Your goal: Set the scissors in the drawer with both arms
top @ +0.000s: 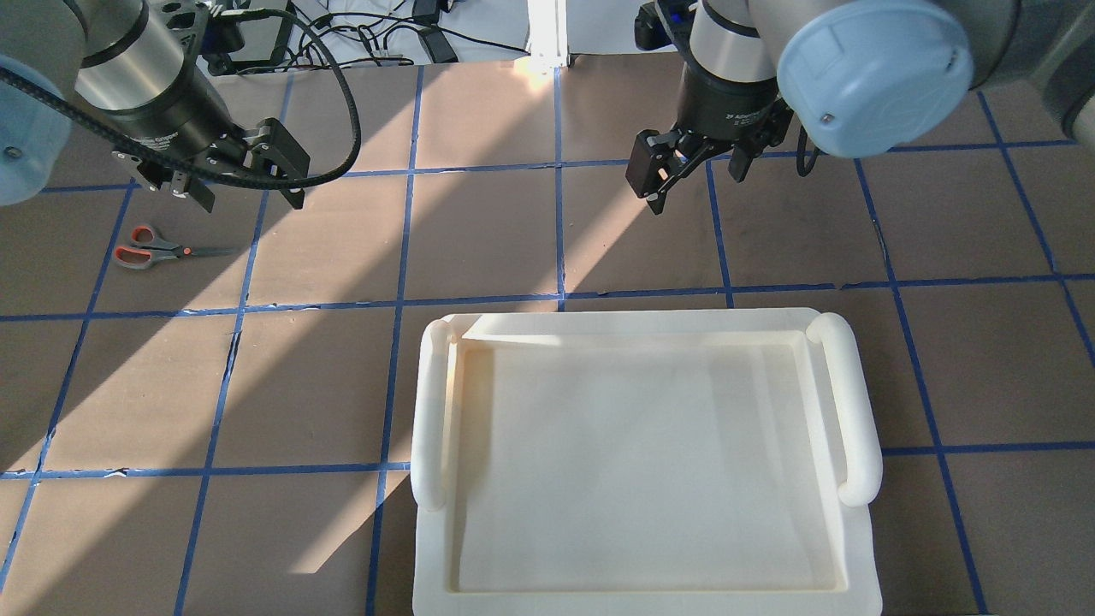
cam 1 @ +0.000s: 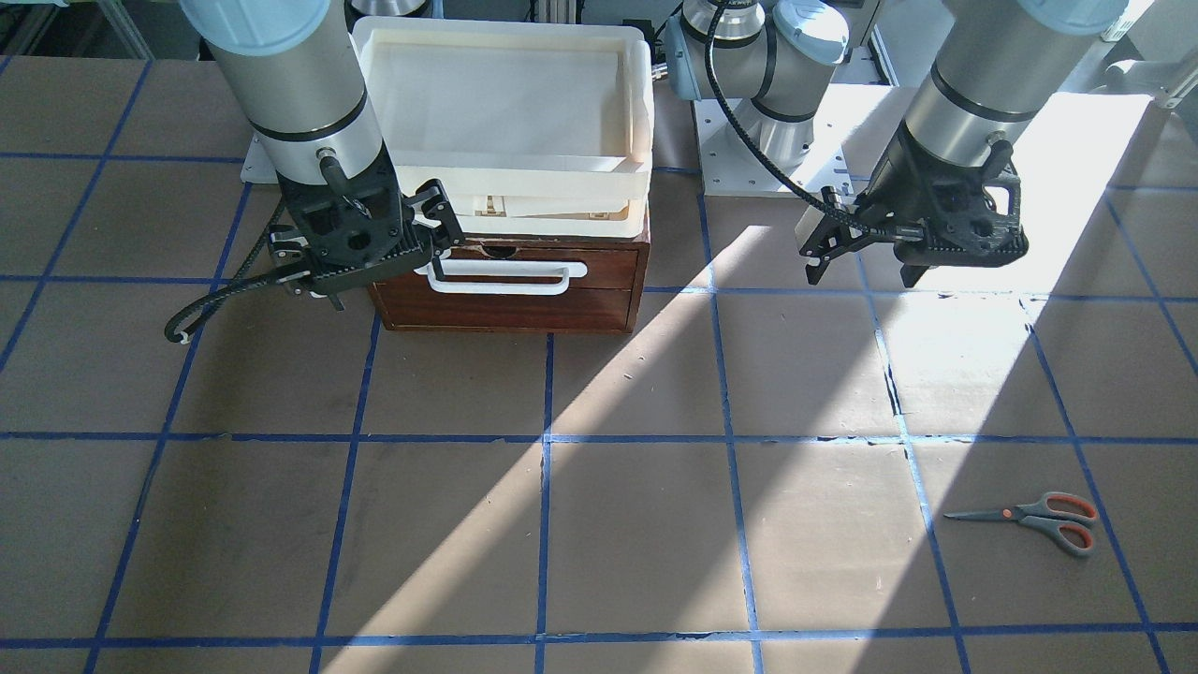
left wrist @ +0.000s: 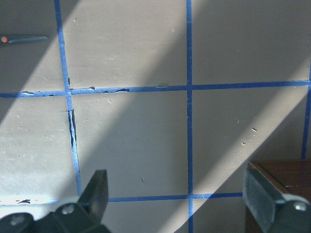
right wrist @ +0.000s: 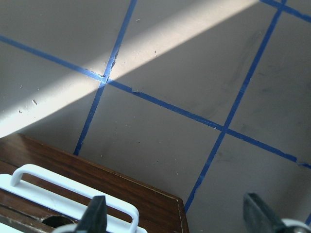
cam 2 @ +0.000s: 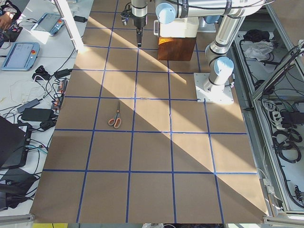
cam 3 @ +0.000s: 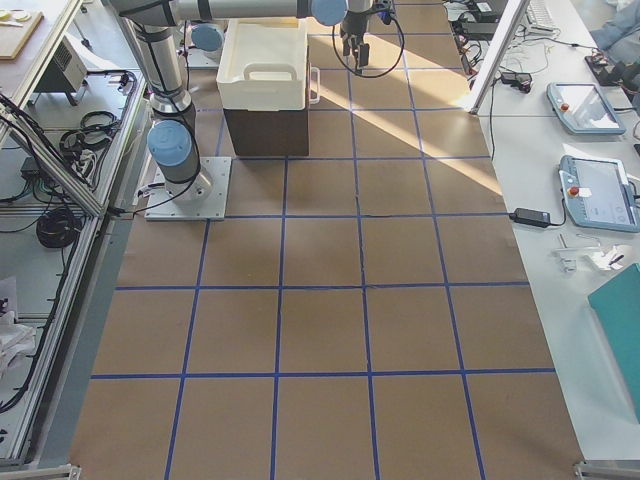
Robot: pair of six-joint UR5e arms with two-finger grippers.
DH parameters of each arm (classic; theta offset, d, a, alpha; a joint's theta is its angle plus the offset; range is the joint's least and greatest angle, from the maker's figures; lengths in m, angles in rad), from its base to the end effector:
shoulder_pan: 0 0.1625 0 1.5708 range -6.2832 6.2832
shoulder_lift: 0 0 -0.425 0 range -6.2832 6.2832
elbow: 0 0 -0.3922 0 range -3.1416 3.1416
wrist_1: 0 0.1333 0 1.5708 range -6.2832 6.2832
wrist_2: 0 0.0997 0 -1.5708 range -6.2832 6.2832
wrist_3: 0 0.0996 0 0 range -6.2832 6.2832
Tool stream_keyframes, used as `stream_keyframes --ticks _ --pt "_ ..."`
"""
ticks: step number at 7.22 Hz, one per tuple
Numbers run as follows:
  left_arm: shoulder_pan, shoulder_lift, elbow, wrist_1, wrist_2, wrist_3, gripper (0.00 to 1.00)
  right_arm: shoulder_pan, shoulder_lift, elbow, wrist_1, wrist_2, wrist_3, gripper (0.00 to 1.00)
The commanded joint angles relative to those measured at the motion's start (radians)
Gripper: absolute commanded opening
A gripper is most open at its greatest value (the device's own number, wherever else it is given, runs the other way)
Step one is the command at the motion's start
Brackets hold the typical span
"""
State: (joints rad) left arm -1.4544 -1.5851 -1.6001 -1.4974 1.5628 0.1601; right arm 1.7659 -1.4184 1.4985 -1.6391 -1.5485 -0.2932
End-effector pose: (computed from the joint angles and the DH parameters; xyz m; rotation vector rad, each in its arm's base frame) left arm -0.0751 -0.5127 0.4738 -0.0687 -3.1367 0.0480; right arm 0.2403 -0.5172 0.4504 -0.7537 3.0263 0.0167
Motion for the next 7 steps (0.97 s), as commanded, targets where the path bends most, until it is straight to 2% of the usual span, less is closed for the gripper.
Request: stream_keyframes --ticks 1,2,4,5,6,7 --pt "0.098 -0.016 0.005 0.002 -0.003 0.218 1.0 0.047 0.036 0.02 0.002 0.005 -0.32 1.0" --pt "0.145 -0.032 0.005 0.035 -0.001 0.381 1.0 0.047 0.051 0.055 -0.022 0.008 -0.387 1.0" --pt "0.219 -0.071 0.002 0.045 -0.003 0.661 1.0 0.055 0.099 0.068 -0.042 0.074 -0.469 1.0" --pt "0.259 -0.1 0.0 0.093 0.023 0.869 1.0 0.059 0.12 0.063 -0.092 0.064 -0.559 1.0" --pt "0.27 -0.128 0.0 0.145 0.076 1.032 1.0 0.056 0.128 0.06 -0.091 0.064 -0.596 1.0" --pt "0.278 -0.153 -0.001 0.16 0.077 1.088 1.0 0.058 0.13 0.068 -0.088 0.071 -0.706 1.0"
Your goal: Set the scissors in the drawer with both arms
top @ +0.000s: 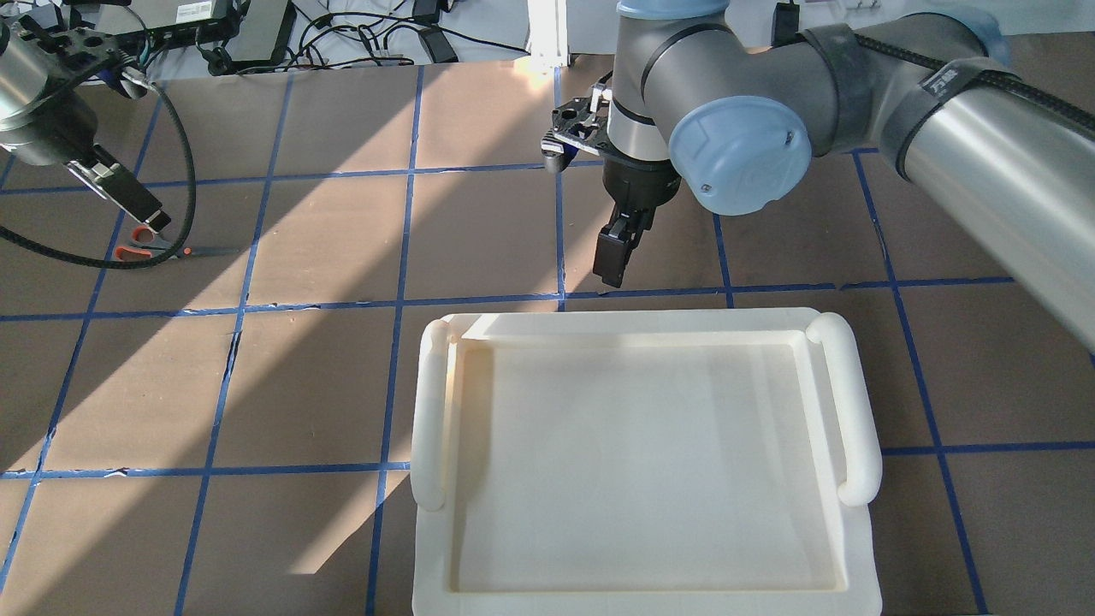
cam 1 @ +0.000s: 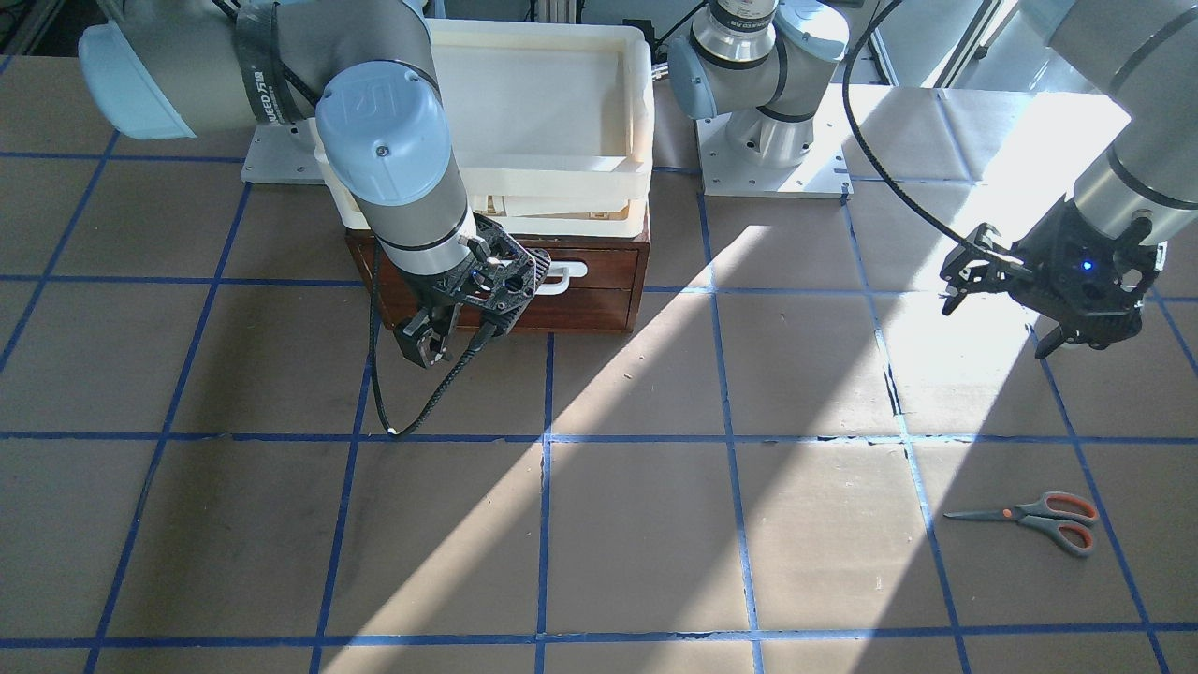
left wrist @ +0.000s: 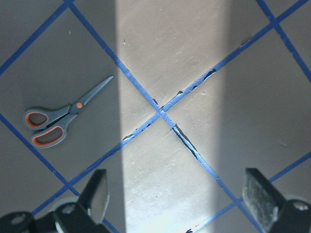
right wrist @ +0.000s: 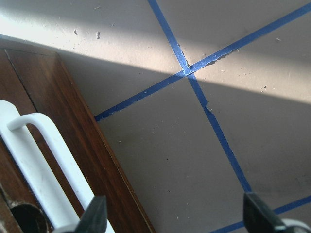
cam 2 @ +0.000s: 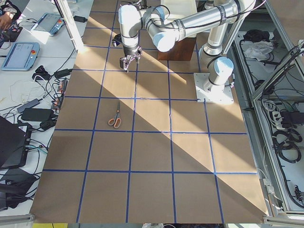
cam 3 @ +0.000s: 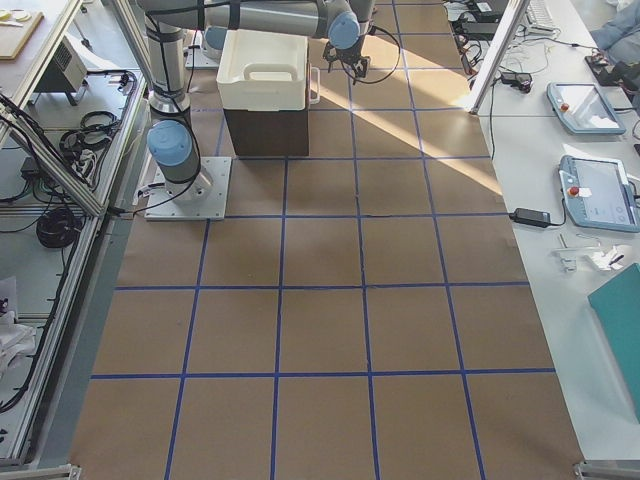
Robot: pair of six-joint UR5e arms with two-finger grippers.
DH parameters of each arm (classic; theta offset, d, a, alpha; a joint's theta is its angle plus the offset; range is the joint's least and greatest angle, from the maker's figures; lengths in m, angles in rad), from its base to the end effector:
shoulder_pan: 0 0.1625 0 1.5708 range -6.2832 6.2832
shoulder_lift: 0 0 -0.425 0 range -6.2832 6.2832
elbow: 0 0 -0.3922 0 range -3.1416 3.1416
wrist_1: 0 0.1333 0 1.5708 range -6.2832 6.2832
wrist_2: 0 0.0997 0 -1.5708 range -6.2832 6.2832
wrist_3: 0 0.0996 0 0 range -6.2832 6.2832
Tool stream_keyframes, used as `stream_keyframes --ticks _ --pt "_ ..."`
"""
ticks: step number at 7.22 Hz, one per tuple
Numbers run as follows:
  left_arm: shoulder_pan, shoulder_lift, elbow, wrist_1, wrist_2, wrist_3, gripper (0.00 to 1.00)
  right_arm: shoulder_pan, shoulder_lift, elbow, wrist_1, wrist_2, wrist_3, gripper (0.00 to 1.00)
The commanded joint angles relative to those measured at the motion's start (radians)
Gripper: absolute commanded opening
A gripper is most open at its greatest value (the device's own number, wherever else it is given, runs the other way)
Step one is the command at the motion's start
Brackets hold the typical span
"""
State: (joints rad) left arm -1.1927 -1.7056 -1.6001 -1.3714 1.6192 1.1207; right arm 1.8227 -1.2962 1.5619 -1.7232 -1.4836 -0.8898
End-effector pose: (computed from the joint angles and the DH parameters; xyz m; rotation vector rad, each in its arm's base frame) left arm 0.0826 -0.5560 0.4237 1.1170 2.8726 0.0110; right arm 0.2824 -0.5278 0.3587 -1.6261 2.5460 0.1214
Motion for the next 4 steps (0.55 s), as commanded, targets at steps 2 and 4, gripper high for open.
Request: stream_keyframes --ticks 2,4 --pt "0.076 -0.098 -0.001 0.101 0.01 0.3 1.0 0.015 0.006 0.003 0.068 -0.003 -0.316 1.0" --pt "0.106 -0.181 -0.001 0.211 -0.004 0.488 1.0 0.02 0.017 0.004 0.115 -0.001 -0.485 1.0"
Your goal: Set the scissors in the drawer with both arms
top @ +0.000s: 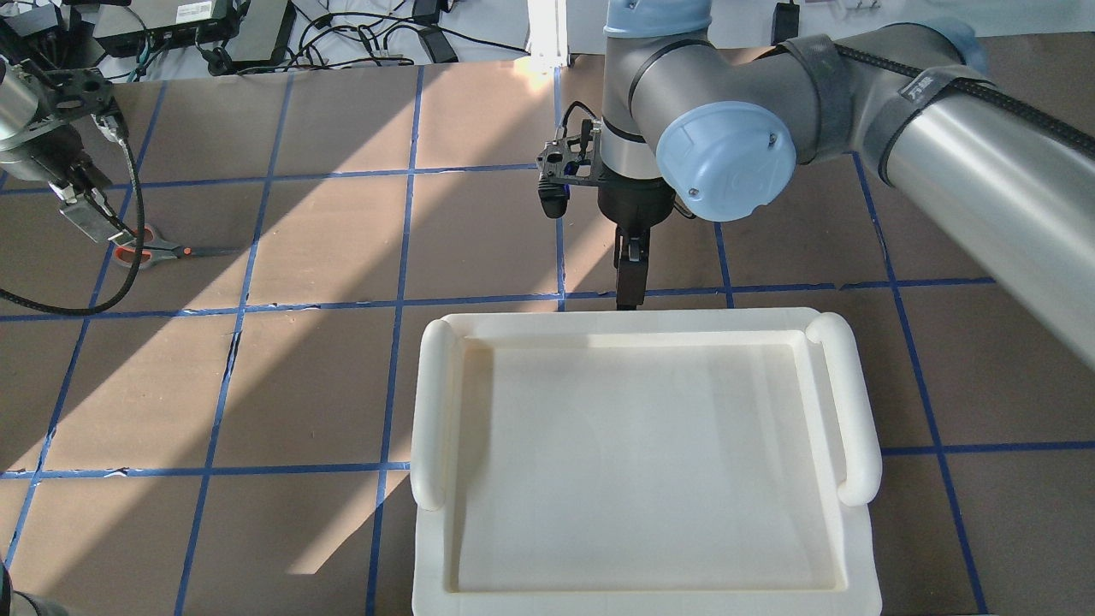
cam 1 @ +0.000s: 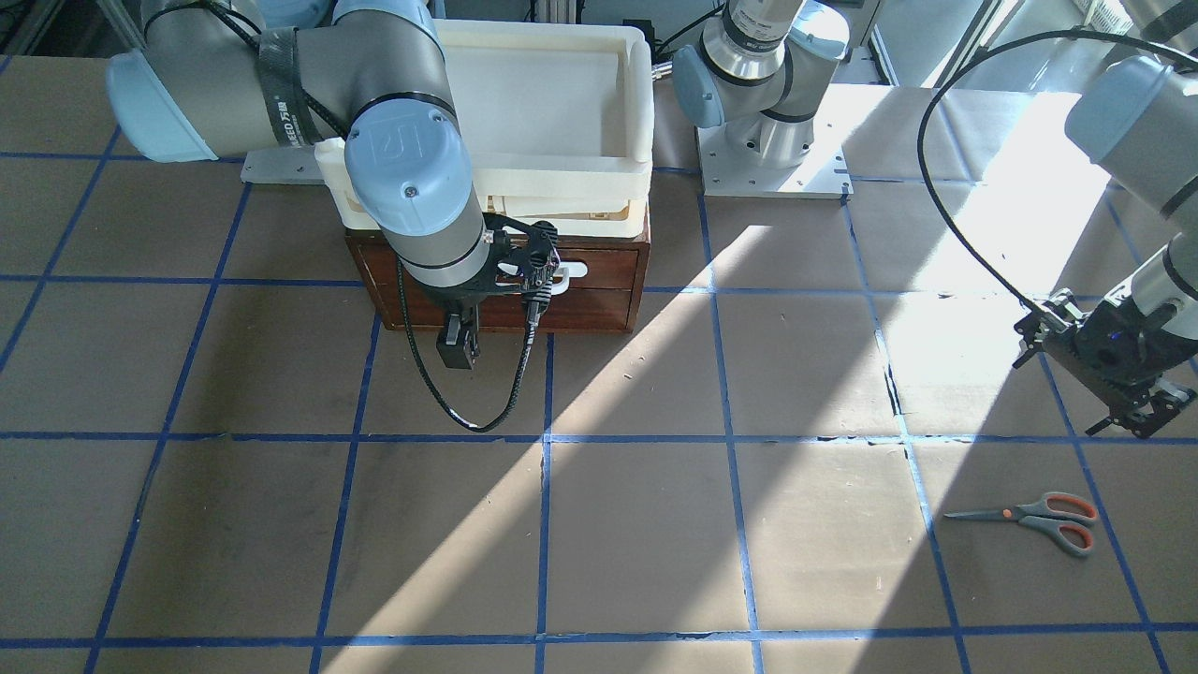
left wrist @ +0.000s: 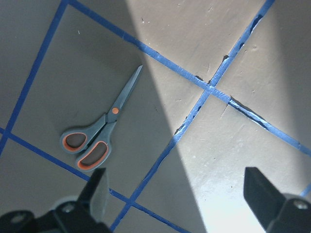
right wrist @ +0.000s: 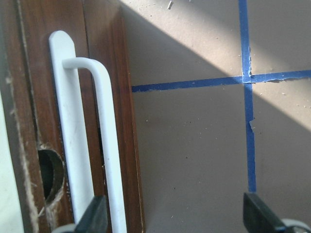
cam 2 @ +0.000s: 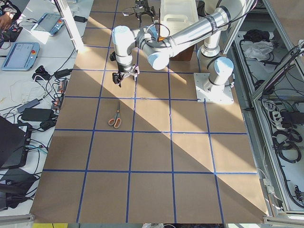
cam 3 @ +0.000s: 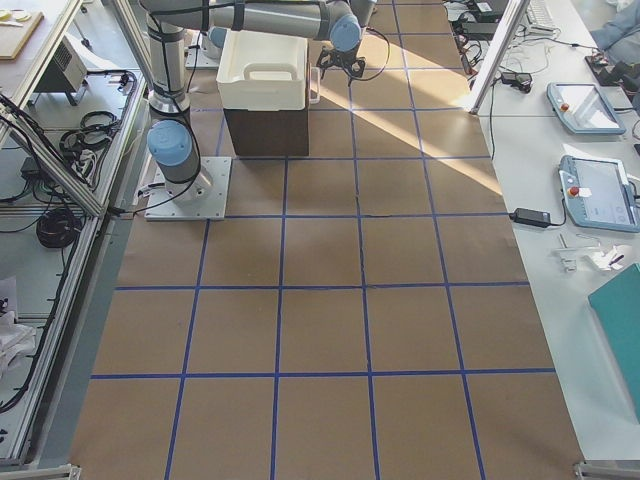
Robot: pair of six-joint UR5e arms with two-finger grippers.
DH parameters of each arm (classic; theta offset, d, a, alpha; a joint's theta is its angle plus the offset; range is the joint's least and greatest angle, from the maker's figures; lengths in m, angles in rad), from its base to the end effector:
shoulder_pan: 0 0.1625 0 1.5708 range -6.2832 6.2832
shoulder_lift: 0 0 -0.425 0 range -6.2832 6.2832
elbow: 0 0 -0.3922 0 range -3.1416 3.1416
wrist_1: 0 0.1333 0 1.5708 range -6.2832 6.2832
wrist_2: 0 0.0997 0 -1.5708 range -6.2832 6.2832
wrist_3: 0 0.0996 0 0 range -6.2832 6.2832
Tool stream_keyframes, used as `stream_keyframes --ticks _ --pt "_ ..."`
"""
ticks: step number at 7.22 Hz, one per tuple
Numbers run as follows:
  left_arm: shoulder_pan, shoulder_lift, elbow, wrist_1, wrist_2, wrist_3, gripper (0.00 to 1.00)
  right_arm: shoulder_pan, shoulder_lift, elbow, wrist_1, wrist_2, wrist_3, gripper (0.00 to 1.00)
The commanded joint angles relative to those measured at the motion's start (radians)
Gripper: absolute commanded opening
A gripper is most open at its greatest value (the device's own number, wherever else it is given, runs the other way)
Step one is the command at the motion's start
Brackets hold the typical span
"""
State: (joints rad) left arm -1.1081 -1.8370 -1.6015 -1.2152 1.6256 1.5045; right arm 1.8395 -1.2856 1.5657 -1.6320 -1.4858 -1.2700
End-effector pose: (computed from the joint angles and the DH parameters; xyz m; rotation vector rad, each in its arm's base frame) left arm 0.1499 -0.5870 0.3644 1.5219 2.6574 0.0201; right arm 0.2886 -0.5141 0.3434 -2.0451 2.1316 0.2245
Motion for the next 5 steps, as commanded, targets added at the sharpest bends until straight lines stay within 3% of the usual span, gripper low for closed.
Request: stream_keyframes --ticks 1,5 --pt "0.048 -0.085 0.001 0.057 -0.056 0.164 1.0 0.004 0.012 0.002 0.024 0.001 -0.155 1.0" --pt "0.091 -0.215 0.005 0.183 -0.084 0.37 1.0 0.026 0.049 0.001 0.021 0.016 -0.154 1.0"
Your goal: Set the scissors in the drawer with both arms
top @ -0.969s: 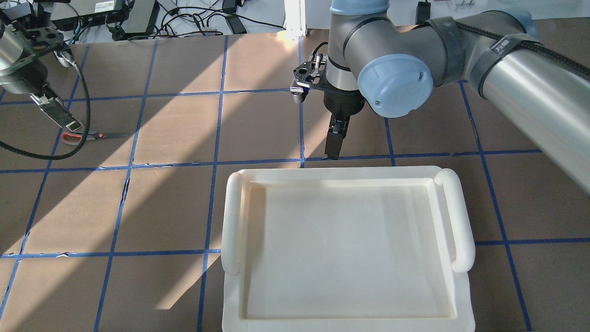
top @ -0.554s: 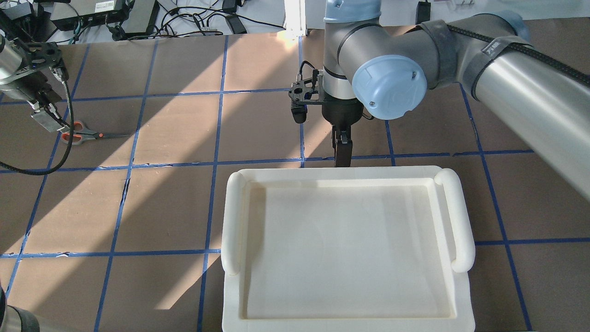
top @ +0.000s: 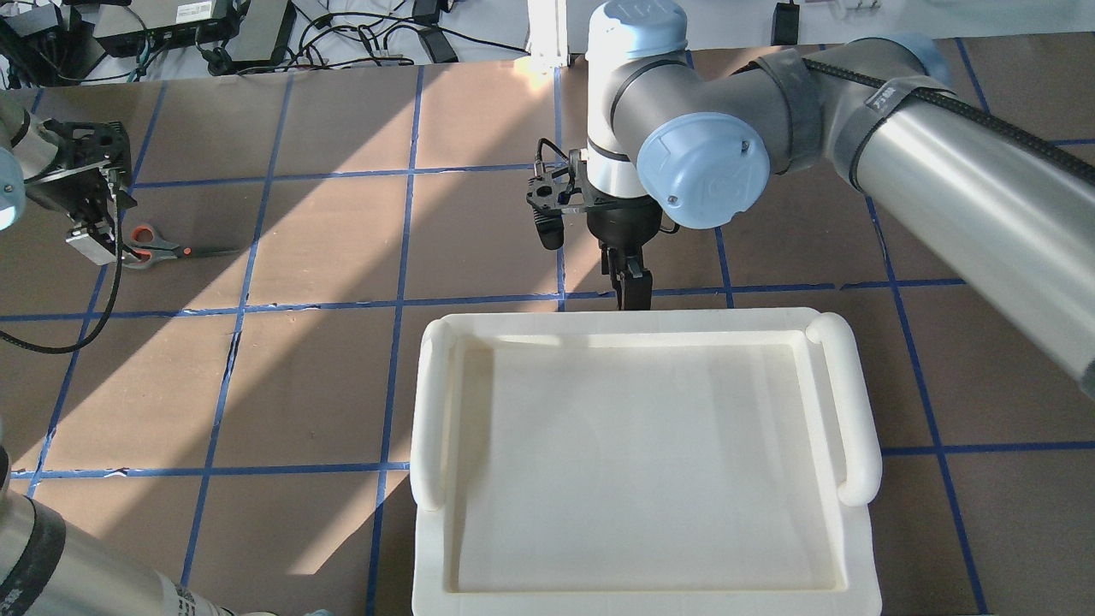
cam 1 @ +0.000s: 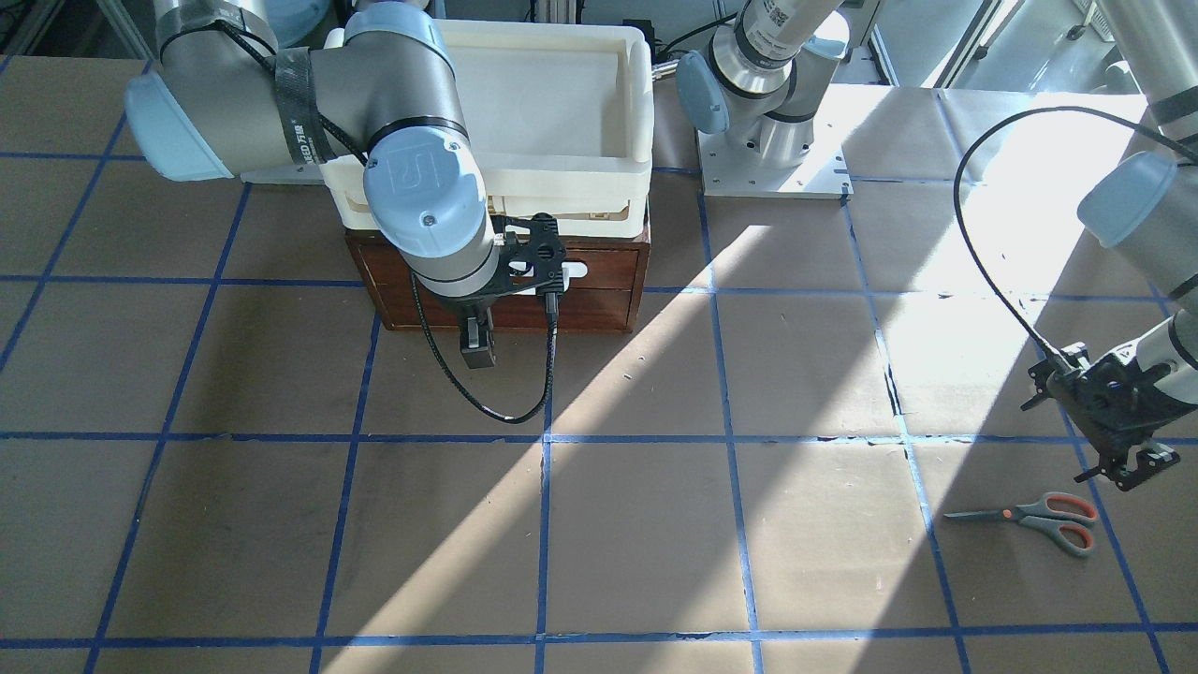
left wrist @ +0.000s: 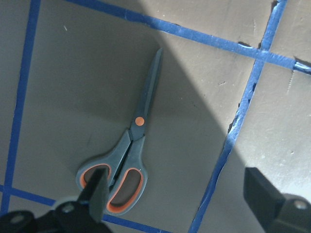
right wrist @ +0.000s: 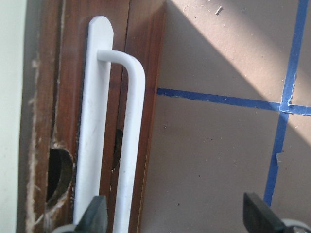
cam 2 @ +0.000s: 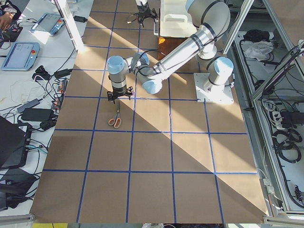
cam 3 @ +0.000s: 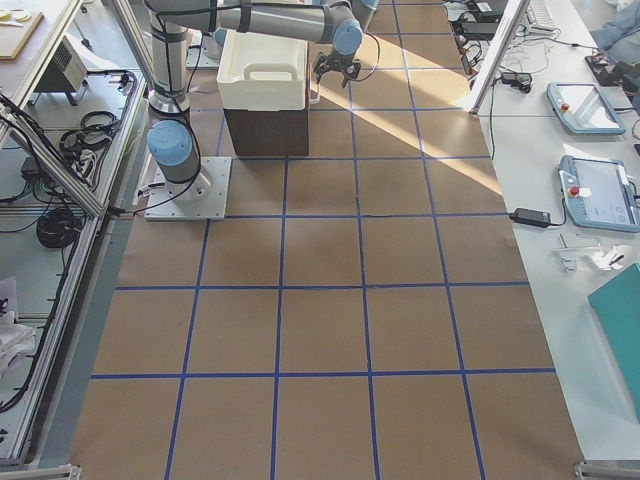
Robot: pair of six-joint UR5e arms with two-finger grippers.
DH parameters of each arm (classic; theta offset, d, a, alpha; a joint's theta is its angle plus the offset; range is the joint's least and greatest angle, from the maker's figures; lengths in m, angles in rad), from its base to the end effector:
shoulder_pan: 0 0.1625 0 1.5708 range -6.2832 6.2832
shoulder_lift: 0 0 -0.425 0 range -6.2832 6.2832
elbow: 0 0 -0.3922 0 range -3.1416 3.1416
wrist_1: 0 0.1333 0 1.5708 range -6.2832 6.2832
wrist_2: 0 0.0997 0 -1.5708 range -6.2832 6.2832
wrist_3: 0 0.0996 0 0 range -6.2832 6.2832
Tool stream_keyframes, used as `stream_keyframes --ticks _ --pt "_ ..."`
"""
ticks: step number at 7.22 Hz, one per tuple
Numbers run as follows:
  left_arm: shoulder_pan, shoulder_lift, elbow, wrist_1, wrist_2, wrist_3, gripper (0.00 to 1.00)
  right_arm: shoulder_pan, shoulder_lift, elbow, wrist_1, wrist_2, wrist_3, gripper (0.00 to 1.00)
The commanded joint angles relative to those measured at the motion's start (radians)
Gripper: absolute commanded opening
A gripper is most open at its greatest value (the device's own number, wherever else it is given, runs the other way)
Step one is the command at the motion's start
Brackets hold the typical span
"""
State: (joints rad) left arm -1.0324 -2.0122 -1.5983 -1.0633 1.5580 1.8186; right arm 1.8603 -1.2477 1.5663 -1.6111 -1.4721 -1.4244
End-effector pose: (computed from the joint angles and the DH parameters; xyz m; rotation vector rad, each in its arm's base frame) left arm 0.2100 -0.6141 0.2739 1.8582 2.4945 -0.0413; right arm 0.3016 -0.5112 0.3200 -2.1770 1.9123 0.2653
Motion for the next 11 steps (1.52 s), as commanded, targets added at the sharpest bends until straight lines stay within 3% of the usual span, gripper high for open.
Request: stream_keyframes --ticks 1,5,11 --pt "0.032 -0.071 0.012 0.032 -0.05 0.068 1.0 0.005 0.013 0.0 -0.009 0.003 0.001 1.0" --pt "0.034 -0.151 0.023 0.135 -0.052 0.177 0.96 0.005 0.028 0.001 0.003 0.006 0.004 1.0" --pt "0.034 -0.217 0.046 0.151 -0.056 0.234 0.85 0.008 0.042 0.003 -0.013 0.007 0.015 1.0"
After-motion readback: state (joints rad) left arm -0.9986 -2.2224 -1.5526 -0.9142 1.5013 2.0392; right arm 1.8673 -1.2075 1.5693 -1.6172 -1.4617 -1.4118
